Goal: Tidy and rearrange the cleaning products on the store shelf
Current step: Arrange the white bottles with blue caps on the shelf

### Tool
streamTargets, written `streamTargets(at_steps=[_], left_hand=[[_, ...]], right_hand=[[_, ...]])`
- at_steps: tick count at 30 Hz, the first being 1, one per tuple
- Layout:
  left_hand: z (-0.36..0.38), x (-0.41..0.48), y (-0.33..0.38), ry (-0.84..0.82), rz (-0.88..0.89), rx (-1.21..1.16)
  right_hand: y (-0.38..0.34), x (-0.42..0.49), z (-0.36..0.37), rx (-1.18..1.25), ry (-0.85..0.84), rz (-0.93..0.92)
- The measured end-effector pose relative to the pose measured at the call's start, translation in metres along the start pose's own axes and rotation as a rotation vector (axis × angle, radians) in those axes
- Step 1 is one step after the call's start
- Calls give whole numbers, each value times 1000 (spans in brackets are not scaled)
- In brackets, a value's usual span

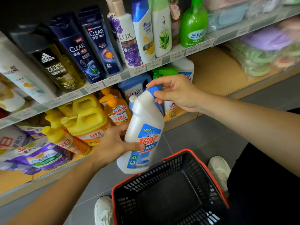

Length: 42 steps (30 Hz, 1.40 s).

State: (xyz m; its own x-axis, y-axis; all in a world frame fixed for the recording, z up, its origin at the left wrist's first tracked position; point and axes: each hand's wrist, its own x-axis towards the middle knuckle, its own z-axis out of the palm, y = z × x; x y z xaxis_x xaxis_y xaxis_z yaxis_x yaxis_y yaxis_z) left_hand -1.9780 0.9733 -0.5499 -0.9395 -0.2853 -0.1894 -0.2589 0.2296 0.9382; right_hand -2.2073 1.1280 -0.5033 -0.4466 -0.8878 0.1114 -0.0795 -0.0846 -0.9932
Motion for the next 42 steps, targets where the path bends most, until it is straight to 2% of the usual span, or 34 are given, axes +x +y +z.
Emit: streamTargets(at_steps=[8, 11, 14, 19, 23, 25, 28, 30, 31, 34, 36, 39, 41, 42], left_hand=[[3, 0, 12, -49, -39, -131], [4, 0, 17, -36, -39, -161], [3, 0, 20, 1, -28, -180], [2, -2, 24, 49, 21, -269], [3, -4, 22, 64, 66, -351], [5, -4, 21, 91, 64, -398], [5, -5, 24, 92, 36, -436], [3, -6, 30, 117, 48, -347], [2, -6, 33, 188, 62, -267], [0, -10, 35, 587, 109, -51], [-2, -15, 33, 747, 255, 118], [-6, -20, 33, 713, 527, 472], [-7, -18, 37, 568, 622, 705], [-7, -16, 36, 460, 600, 816]], right_hand=[[-3, 1, -3, 57, 64, -25], [0, 1, -1, 106, 162, 23], [1, -2, 1, 35, 214, 95], [17, -22, 14, 110, -63, 316], [30, -38, 28, 111, -211, 329], [39, -45, 38, 117, -242, 324], [43, -48, 45, 229, -199, 310], [42, -46, 44, 205, -148, 286], [41, -45, 42, 171, -119, 270], [38, -42, 34, -31, -53, 200], [34, -41, 27, -240, -45, 128], [29, -39, 21, -520, -62, 53], [27, -39, 23, -697, -89, 17], [26, -40, 25, -780, -107, 7]])
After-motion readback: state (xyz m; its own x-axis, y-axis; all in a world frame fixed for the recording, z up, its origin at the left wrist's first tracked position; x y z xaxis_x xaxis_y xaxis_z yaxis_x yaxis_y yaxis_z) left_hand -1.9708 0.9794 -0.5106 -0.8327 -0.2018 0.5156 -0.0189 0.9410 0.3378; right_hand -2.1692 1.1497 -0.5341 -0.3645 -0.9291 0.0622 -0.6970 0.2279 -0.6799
